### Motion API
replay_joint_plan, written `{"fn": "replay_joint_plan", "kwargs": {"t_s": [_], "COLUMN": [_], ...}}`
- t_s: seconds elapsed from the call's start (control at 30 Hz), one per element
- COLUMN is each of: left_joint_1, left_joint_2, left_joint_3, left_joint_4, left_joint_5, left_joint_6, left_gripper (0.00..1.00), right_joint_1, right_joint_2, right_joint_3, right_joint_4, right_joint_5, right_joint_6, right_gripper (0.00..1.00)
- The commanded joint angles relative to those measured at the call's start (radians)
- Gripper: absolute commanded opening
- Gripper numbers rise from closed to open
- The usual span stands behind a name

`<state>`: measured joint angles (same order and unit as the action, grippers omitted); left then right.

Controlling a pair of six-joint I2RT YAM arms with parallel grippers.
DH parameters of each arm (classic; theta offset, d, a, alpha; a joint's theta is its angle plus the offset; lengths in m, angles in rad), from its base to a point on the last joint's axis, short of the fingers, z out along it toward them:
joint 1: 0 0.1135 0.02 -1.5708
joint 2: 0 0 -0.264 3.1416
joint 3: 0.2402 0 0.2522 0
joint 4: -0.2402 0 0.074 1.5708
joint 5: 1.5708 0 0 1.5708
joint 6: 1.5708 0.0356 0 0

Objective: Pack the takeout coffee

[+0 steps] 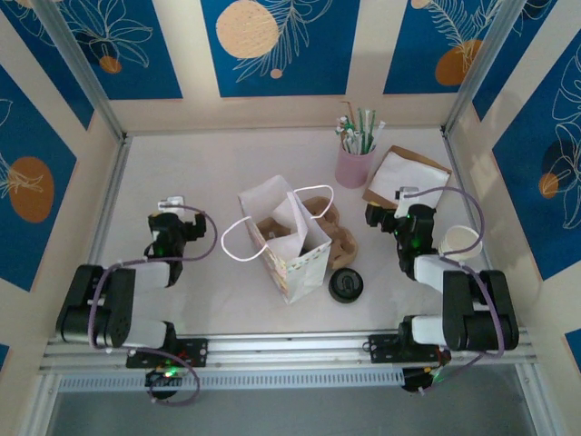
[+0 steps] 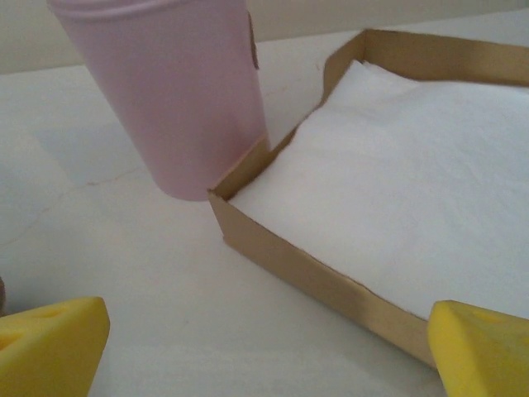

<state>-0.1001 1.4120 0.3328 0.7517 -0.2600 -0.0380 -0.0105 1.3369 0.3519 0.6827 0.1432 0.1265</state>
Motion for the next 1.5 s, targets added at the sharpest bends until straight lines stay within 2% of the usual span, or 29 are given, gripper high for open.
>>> {"fn": "replay_joint_plan", "kwargs": {"t_s": [0.0, 0.1, 0.23, 0.37, 0.5, 0.67, 0.73, 0.83, 1.0, 1.1, 1.47], "left_joint_1": [0.008, 0.007, 0.007, 0.009, 0.008, 0.008, 0.009, 0.009, 0.008, 0.008, 0.009], "left_joint_2": [0.073, 0.079, 0.092, 0.163, 0.159, 0.151, 0.151, 0.15, 0.153, 0.153, 0.15], "left_joint_3": [0.014, 0.004, -0.022, -0.072, -0.087, -0.052, -0.028, 0.03, 0.029, 0.029, 0.025], "left_joint_4": [0.173, 0.199, 0.257, 0.427, 0.446, 0.366, 0.315, 0.204, 0.213, 0.213, 0.219], "left_joint_5": [0.028, 0.054, 0.082, 0.068, 0.059, 0.052, 0.057, 0.055, 0.057, 0.056, 0.056], "left_joint_6": [0.052, 0.062, 0.07, 0.069, 0.063, 0.058, 0.059, 0.06, 0.061, 0.061, 0.063], "left_gripper": [1.0, 1.0, 1.0, 1.0, 1.0, 1.0, 1.0, 1.0, 1.0, 1.0, 1.0], "right_joint_1": [0.014, 0.062, 0.065, 0.075, 0.084, 0.073, 0.067, 0.054, 0.042, 0.006, 0.004], "right_joint_2": [0.107, 0.1, 0.101, 0.11, 0.116, 0.19, 0.158, 0.171, 0.185, 0.186, 0.185], "right_joint_3": [-0.02, 0.016, -0.015, -0.019, -0.08, -0.102, -0.068, -0.015, 0.038, 0.063, 0.064], "right_joint_4": [0.228, 0.141, 0.2, 0.214, 0.326, 0.453, 0.339, 0.258, 0.178, 0.128, 0.121], "right_joint_5": [-0.055, -0.023, -0.012, -0.007, -0.047, -0.076, -0.078, -0.068, -0.045, -0.088, -0.089], "right_joint_6": [-0.03, -0.08, -0.079, -0.091, -0.118, -0.117, -0.111, -0.089, -0.064, -0.034, -0.032], "right_gripper": [0.99, 0.99, 0.99, 0.99, 0.99, 0.99, 0.99, 0.99, 0.99, 0.99, 0.99]}}
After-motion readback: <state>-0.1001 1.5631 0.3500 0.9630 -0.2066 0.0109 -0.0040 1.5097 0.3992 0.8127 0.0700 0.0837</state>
